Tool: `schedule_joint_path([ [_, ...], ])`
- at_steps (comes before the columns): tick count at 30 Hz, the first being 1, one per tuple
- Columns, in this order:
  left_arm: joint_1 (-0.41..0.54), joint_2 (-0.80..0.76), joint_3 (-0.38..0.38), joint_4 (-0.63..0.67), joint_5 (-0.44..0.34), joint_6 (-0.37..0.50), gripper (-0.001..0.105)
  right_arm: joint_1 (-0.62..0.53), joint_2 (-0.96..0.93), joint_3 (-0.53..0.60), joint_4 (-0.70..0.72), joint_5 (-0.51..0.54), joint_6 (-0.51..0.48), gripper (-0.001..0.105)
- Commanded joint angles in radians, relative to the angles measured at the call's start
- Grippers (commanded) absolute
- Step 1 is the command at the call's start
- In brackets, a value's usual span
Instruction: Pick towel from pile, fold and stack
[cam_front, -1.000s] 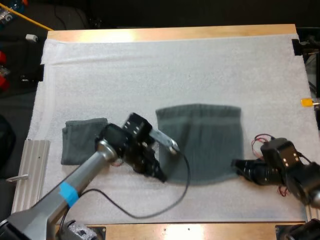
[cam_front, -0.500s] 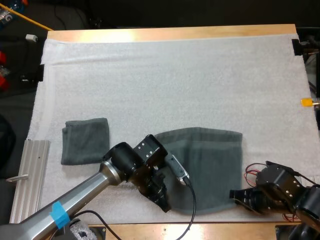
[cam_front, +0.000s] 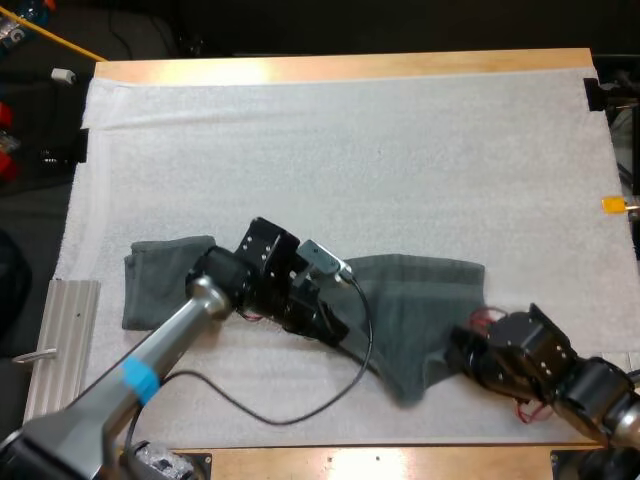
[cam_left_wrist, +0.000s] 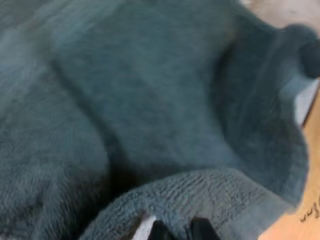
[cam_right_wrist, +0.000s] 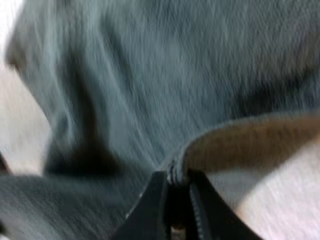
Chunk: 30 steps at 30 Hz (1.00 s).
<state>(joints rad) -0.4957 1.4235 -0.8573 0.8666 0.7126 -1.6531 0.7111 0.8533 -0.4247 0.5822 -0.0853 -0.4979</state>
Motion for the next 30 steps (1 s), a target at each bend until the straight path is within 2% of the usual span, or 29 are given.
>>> schedule_joint_path([
  [1,0.009,0.018,-0.001,-0.006,0.032,-0.008,0.000,-0.026,0.010,-0.003,-0.033,0.005,0.010,0.000],
  [10,0.107,0.132,-0.001,-0.081,0.057,-0.060,0.000,-0.227,0.109,-0.003,-0.080,-0.026,0.008,0.000],
  [18,0.138,0.135,-0.001,-0.204,0.055,-0.124,0.000,-0.341,0.171,-0.003,-0.250,-0.080,0.008,0.000],
  [21,0.138,0.135,-0.001,-0.249,0.029,-0.161,0.000,-0.364,0.186,-0.003,-0.274,-0.085,0.008,0.000],
  [26,0.138,0.135,-0.001,-0.255,-0.116,-0.164,0.000,-0.396,0.192,-0.003,-0.285,-0.077,0.008,0.000],
  [30,0.138,0.135,-0.001,-0.272,-0.116,-0.162,0.000,-0.404,0.191,-0.003,-0.289,-0.077,0.002,0.000],
])
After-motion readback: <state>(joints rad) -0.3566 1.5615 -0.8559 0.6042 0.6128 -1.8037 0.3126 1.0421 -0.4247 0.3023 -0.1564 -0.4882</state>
